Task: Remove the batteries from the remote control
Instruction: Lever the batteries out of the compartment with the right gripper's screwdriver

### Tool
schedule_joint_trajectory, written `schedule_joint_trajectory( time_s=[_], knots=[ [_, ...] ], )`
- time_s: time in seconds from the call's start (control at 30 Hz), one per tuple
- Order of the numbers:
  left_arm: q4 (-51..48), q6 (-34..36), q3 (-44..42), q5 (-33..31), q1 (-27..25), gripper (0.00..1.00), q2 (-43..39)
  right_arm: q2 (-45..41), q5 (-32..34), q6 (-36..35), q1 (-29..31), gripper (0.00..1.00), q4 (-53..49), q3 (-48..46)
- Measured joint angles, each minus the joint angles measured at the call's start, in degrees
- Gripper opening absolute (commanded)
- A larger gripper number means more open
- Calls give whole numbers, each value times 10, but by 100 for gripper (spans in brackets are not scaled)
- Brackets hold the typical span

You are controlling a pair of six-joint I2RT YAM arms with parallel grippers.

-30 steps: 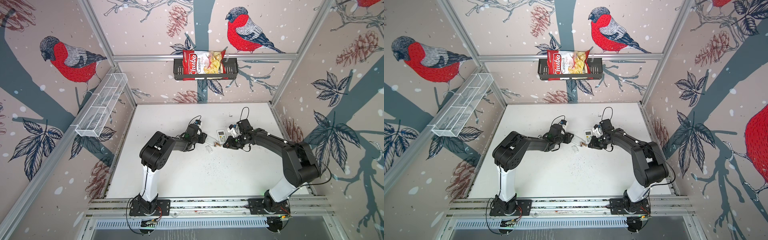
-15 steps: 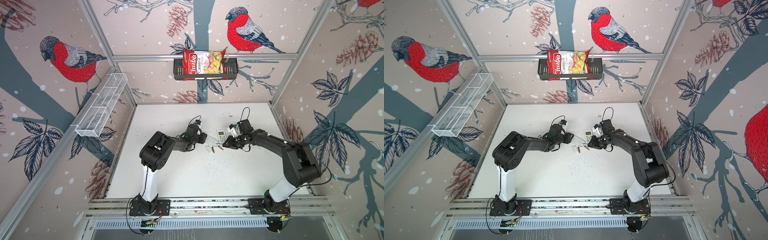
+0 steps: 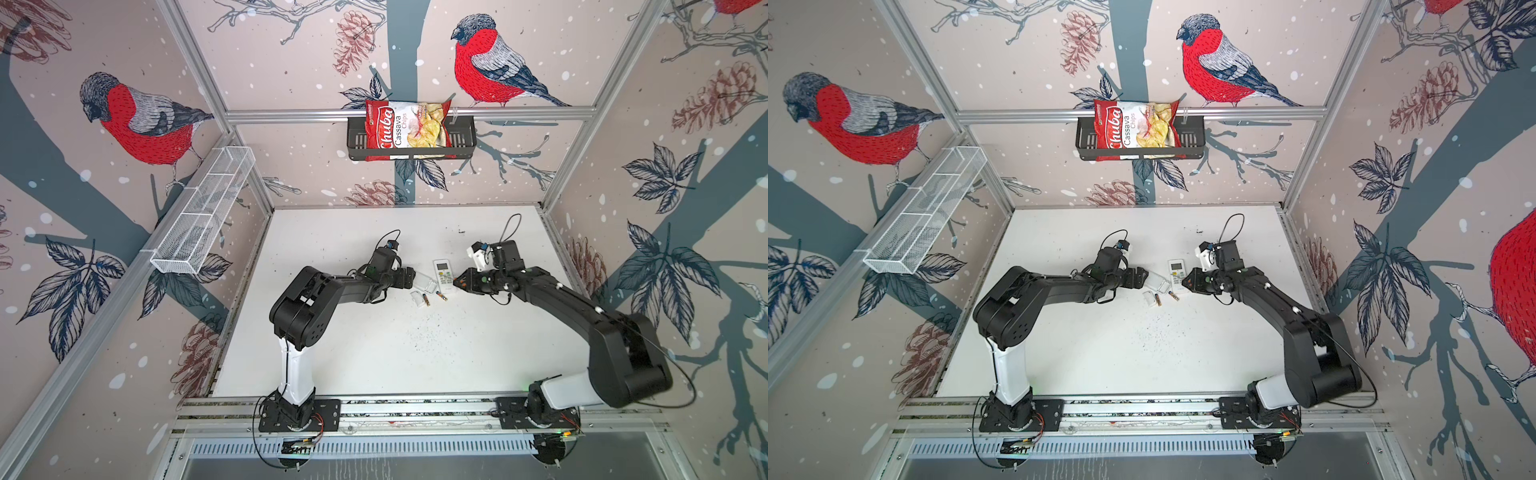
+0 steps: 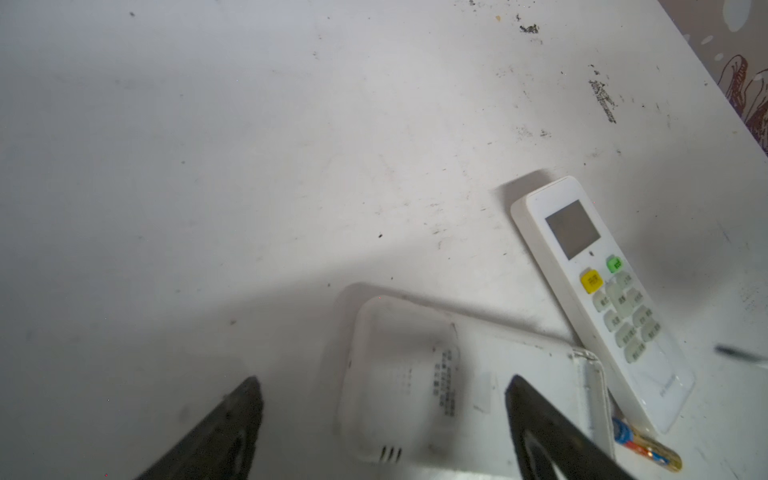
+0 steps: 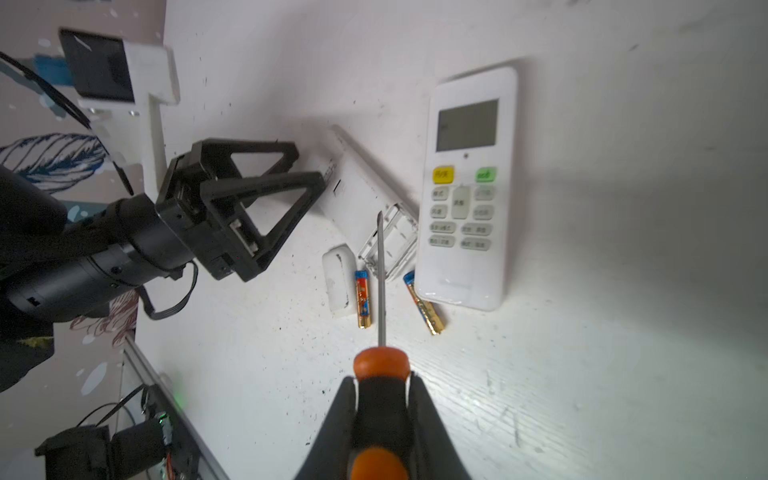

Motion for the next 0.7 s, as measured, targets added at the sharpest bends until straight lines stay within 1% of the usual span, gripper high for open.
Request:
schedule_joint_trajectory(
  time_s=[0.17, 0.27, 0.37, 0.43, 0.5, 0.57, 0.63, 0.7],
  knots=[
    [-7, -3, -35, -17, -1, 97, -60, -65, 96, 35, -1, 0, 84, -86],
    [10, -7, -79, -29, -2, 97, -102, -66, 165, 60, -7, 0, 116, -118],
    [37, -18, -118, -30, -2, 97, -137, -56, 214, 72, -12, 0, 150, -142],
    [49, -21, -128, -31, -3, 97, -150, -49, 241, 76, -12, 0, 165, -155],
    [60, -22, -133, -33, -3, 97, -158, -43, 265, 77, -10, 3, 180, -164],
    [68, -22, -143, -33, -4, 97, -170, -38, 285, 78, -9, 8, 201, -173],
    [79, -21, -160, -33, -5, 97, -186, -27, 294, 78, -8, 13, 220, -181],
    [88, -21, -179, -33, -5, 97, -203, -8, 297, 78, -7, 15, 235, -184]
  ],
)
